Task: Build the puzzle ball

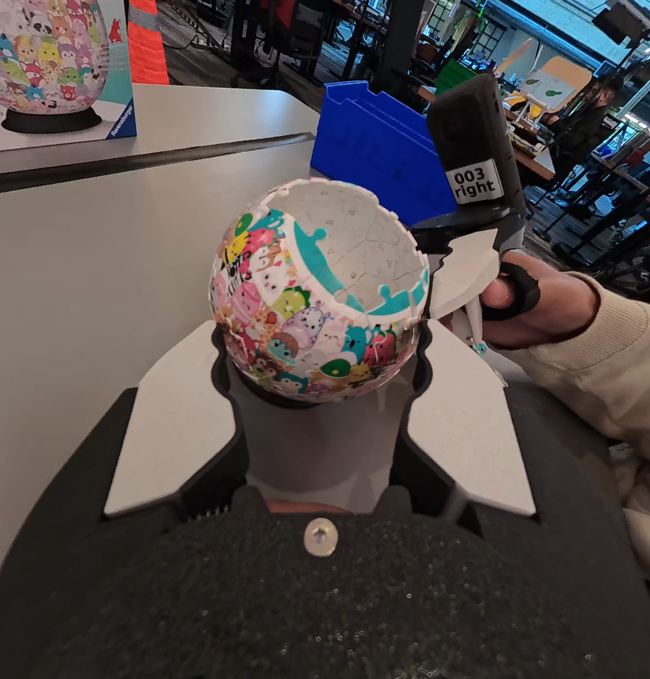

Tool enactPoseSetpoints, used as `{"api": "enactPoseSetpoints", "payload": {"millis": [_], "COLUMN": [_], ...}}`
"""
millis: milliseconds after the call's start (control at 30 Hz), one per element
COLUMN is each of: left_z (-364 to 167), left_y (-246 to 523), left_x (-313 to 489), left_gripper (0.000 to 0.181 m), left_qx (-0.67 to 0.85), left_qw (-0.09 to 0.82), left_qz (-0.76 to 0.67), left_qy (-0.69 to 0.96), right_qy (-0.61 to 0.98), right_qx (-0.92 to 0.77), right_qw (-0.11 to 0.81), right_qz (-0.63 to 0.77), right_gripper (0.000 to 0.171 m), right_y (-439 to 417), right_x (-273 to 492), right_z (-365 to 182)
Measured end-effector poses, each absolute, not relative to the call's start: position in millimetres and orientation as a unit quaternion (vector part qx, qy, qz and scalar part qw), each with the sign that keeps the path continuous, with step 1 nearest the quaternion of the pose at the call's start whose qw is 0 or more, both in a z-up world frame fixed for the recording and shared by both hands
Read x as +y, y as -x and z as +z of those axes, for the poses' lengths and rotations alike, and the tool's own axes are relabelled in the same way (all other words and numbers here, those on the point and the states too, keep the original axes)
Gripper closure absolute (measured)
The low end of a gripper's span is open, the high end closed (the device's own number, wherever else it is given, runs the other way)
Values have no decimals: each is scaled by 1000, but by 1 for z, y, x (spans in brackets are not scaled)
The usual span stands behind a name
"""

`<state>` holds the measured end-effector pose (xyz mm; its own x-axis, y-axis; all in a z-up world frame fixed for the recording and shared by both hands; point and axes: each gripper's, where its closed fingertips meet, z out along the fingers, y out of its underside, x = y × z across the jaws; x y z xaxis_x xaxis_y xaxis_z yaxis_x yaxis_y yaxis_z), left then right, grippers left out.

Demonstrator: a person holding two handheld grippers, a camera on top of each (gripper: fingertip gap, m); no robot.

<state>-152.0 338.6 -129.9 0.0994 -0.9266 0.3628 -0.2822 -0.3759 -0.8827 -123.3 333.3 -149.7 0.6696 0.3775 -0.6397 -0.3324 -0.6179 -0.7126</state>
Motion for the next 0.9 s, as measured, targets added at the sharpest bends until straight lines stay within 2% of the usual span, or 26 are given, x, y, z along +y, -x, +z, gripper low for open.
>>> {"api": "enactPoseSetpoints", "payload": {"millis": [167,300,500,767,900], "left_z": [-128,-126,-127,-139,-133], "left_y": [151,154,162,157,153], "left_x": [340,352,349,330,337], "left_gripper": [82,73,80,79,81], "left_qx": [474,492,497,502,487], "left_qw": [326,336,332,298,297], "left_qz": [-489,-469,-464,-470,-486], "left_qy": [656,652,654,662,662], "right_qy": [796,807,816,821,829], "right_qx": [3,-13,-29,-183,-208], "right_qw": [445,436,432,439,432], "right_qz": [411,398,382,315,290], "right_gripper": [38,34,38,33,25], "right_y": [126,132,120,113,125], "right_x": [331,320,307,318,311], "right_z": [-150,-156,-158,-154,-158]}}
